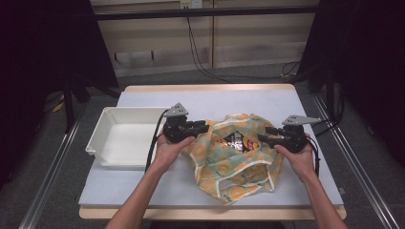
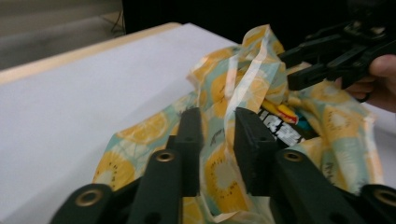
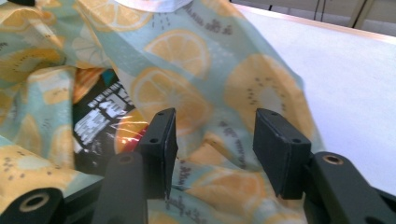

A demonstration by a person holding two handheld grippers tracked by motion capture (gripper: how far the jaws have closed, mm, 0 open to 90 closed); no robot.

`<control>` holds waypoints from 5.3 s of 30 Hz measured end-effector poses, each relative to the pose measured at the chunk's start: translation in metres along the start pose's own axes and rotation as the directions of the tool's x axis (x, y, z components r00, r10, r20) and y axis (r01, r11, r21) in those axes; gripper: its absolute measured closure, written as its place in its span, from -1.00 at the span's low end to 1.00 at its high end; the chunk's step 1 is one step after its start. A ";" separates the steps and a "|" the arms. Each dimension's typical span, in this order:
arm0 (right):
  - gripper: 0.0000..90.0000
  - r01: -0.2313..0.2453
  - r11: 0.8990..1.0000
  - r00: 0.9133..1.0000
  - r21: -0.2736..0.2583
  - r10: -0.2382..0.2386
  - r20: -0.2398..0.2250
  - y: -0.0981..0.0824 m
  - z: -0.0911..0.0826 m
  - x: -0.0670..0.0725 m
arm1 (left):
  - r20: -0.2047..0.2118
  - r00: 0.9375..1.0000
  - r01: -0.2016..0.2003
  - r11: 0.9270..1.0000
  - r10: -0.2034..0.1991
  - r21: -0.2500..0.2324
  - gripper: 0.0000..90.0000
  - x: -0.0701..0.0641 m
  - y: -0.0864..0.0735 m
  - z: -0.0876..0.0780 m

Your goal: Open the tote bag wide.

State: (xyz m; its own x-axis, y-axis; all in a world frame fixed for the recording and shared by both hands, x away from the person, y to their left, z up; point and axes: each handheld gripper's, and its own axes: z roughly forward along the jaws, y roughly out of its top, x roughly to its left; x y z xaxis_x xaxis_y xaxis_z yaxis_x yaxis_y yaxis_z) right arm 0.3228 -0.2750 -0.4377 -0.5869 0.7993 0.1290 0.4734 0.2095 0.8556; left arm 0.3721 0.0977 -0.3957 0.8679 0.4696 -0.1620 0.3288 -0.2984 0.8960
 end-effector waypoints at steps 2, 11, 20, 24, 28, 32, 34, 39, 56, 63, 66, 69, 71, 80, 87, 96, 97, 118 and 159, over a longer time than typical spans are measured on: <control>0.15 0.007 1.000 1.000 -0.012 -0.008 -0.014 0.004 -0.002 0.004 | 0.012 1.000 -0.020 0.999 0.021 -0.038 0.51 -0.010 0.004 -0.005; 0.33 0.039 0.997 0.998 -0.069 -0.042 -0.041 0.029 -0.009 0.017 | 0.133 0.980 -0.138 0.988 0.146 -0.064 0.59 -0.057 0.004 -0.003; -0.19 0.053 0.998 0.995 -0.027 -0.055 -0.081 0.037 0.023 0.018 | 0.122 0.986 -0.128 0.987 0.115 0.101 0.40 -0.052 -0.023 0.049; -0.21 0.061 0.998 0.994 -0.001 -0.061 -0.086 0.037 0.038 0.018 | 0.121 0.984 -0.141 0.984 0.127 0.111 0.27 -0.052 -0.025 0.056; -0.07 0.055 0.998 0.994 0.023 -0.052 -0.096 0.034 0.050 0.017 | 0.120 0.978 -0.190 0.971 0.173 0.148 0.24 -0.054 -0.029 0.062; 0.21 0.036 0.998 0.996 0.058 -0.031 -0.089 0.029 0.059 0.016 | 0.113 0.970 -0.232 0.960 0.216 0.158 0.18 -0.056 -0.031 0.064; 0.46 0.020 0.998 0.996 0.058 -0.015 -0.089 0.028 0.061 0.014 | 0.111 0.971 -0.226 0.962 0.210 0.155 0.16 -0.056 -0.033 0.066; 0.98 -0.010 0.999 0.996 0.036 0.013 -0.091 0.030 0.058 0.008 | 0.098 0.968 -0.246 0.956 0.233 0.160 0.16 -0.056 -0.036 0.068; 1.00 -0.102 0.995 0.993 -0.022 0.101 -0.053 0.026 0.028 -0.031 | -0.016 0.990 -0.139 0.988 0.141 0.067 0.28 -0.035 -0.029 0.028; 1.00 -0.091 0.995 0.993 -0.030 0.089 -0.074 0.030 0.026 -0.025 | -0.030 0.992 -0.122 0.987 0.125 0.106 0.24 -0.021 -0.031 0.034; 1.00 -0.088 0.996 0.993 -0.028 0.086 -0.076 0.032 0.026 -0.024 | -0.011 0.991 -0.127 0.983 0.130 0.135 0.06 -0.023 -0.032 0.040; 1.00 -0.093 0.995 0.993 -0.026 0.091 -0.077 0.032 0.026 -0.025 | -0.042 0.986 -0.154 0.972 0.164 0.178 0.05 -0.028 -0.030 0.044; 1.00 -0.092 0.995 0.992 -0.025 0.090 -0.085 0.031 0.026 -0.025 | -0.051 0.985 -0.151 0.971 0.163 0.186 0.24 -0.028 -0.031 0.046; 1.00 -0.082 0.996 0.991 -0.033 0.078 -0.105 0.035 0.015 -0.026 | 0.020 0.998 -0.068 0.994 0.066 0.083 1.00 -0.022 -0.016 0.022; 0.87 -0.039 0.999 0.993 -0.036 0.035 -0.115 0.043 0.008 -0.025 | -0.016 0.999 -0.035 0.999 0.035 0.016 1.00 0.002 0.007 -0.009; 0.21 -0.021 1.000 0.996 0.016 0.022 -0.091 0.034 0.015 -0.023 | -0.070 0.996 0.054 0.998 -0.052 0.039 1.00 0.038 0.001 -0.024; 0.15 -0.013 1.000 0.996 0.027 0.015 -0.093 0.033 0.016 -0.021 | -0.068 0.996 0.054 0.997 -0.051 0.047 1.00 0.040 0.000 -0.025; 1.00 -0.012 1.000 0.982 0.023 0.016 -0.186 0.010 0.001 -0.017 | -0.102 0.987 0.129 0.990 -0.124 0.049 1.00 0.068 -0.010 -0.033; 0.29 0.032 0.999 0.987 -0.017 -0.034 -0.154 0.033 -0.009 0.005 | 0.137 0.988 -0.074 0.997 0.075 -0.017 0.64 -0.056 -0.002 0.006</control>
State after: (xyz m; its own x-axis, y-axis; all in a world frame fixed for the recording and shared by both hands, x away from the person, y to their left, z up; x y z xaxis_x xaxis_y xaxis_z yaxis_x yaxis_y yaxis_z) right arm 0.3295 -0.2690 -0.4045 -0.6972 0.6951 0.1755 0.4428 0.2250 0.8679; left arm 0.3253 0.0675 -0.3911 0.9329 0.3278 -0.1491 0.2576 -0.3180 0.9124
